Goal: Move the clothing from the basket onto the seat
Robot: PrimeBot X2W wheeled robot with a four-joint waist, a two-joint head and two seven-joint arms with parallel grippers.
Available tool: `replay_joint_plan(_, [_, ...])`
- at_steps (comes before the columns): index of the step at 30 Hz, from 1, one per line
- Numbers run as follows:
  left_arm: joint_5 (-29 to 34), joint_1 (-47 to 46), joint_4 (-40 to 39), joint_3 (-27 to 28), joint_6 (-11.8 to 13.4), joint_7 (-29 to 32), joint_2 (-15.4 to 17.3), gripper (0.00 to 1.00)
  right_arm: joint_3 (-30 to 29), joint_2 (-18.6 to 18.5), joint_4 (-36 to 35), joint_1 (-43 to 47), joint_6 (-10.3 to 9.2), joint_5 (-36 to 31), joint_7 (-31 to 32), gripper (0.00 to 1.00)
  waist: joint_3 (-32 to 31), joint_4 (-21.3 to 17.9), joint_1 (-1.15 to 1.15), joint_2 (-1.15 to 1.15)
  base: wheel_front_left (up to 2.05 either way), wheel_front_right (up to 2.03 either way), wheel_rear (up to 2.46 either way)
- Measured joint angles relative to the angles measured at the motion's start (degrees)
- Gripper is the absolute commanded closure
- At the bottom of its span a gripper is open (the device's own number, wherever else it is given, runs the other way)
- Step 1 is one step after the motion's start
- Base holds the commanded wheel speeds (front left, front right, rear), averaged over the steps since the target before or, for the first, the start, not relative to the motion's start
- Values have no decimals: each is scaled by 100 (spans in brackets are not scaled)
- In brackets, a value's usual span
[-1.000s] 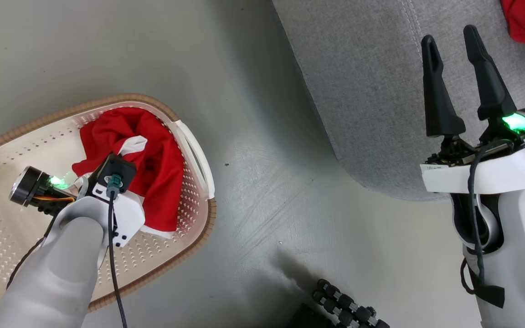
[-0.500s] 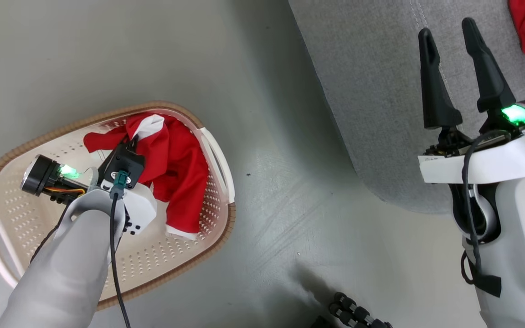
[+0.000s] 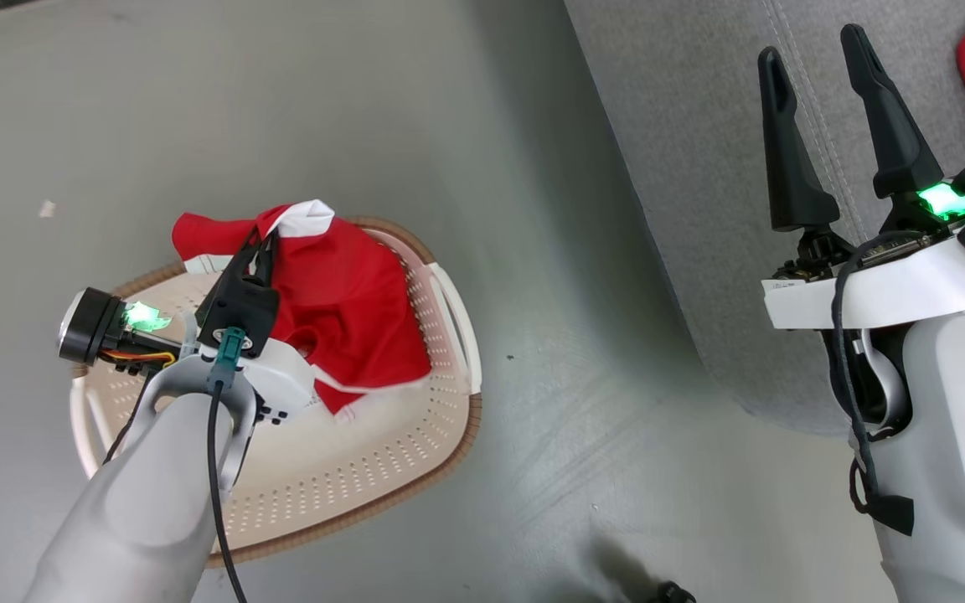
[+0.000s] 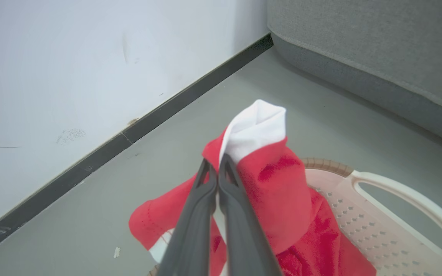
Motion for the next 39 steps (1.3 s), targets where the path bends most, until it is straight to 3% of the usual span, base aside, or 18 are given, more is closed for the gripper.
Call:
replay_joint_plan(18, [-43,554,-2013,193,162,-21,301,100,162,-475,405,281,0,-282,-14,0,-1023,632,0,0,0,0,0])
replay_joint_plan(39, [-309,709,-2899,229,-344,-21,672,100,1025,-1168,1010,777,0,-502,-14,0,-2406,1061,0,0,0,0,0])
